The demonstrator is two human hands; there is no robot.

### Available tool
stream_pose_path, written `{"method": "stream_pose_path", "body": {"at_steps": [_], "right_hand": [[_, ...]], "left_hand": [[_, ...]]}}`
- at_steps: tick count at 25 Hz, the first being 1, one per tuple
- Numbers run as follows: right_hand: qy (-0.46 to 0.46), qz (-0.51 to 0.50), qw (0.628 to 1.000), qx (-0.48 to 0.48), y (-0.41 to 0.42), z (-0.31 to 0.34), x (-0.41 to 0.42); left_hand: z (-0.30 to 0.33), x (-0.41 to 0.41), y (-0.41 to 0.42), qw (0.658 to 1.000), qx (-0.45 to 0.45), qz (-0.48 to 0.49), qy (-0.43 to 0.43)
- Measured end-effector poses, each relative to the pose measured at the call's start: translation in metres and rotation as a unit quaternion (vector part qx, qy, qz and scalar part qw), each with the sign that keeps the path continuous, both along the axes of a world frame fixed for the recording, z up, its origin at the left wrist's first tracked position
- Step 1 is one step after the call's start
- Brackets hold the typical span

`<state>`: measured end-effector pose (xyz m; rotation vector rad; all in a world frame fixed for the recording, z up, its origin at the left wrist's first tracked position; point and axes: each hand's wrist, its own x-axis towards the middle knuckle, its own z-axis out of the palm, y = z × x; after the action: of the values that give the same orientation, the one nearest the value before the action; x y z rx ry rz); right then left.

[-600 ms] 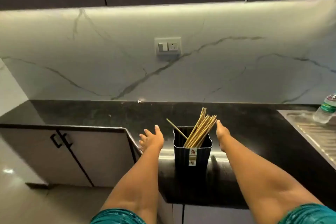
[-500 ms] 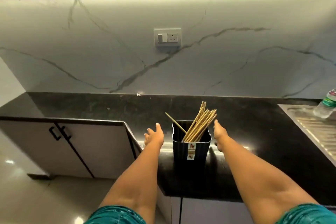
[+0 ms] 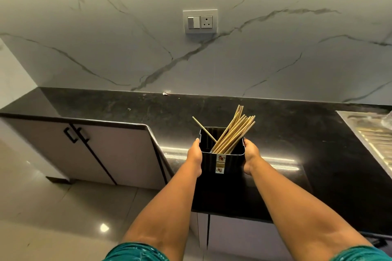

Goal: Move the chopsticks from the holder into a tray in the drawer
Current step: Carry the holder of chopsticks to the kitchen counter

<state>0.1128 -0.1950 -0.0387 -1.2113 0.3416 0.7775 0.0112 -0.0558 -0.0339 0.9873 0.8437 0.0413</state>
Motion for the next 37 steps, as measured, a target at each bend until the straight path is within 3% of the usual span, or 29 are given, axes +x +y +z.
{"method": "stream_pose_path", "body": {"at_steps": [9, 17, 27, 37], "right_hand": [[-0.032, 0.086, 0.996, 0.01, 0.031, 0.011, -0.021], [-0.059, 0.253, 0.966, -0.005, 0.109, 0.019, -0.107], [-0.077, 0.481, 0.873, -0.013, 0.178, 0.019, -0.316], [-0.077, 0.656, 0.751, 0.009, 0.132, 0.024, -0.577]], "left_hand": [[0.01, -0.045, 0.013, 0.996, 0.021, 0.087, -0.012], [0.012, -0.158, 0.041, 0.962, 0.057, 0.266, -0.003], [0.004, -0.384, 0.031, 0.884, 0.084, 0.459, 0.03], [0.001, -0.635, -0.074, 0.786, 0.075, 0.612, 0.049]]}}
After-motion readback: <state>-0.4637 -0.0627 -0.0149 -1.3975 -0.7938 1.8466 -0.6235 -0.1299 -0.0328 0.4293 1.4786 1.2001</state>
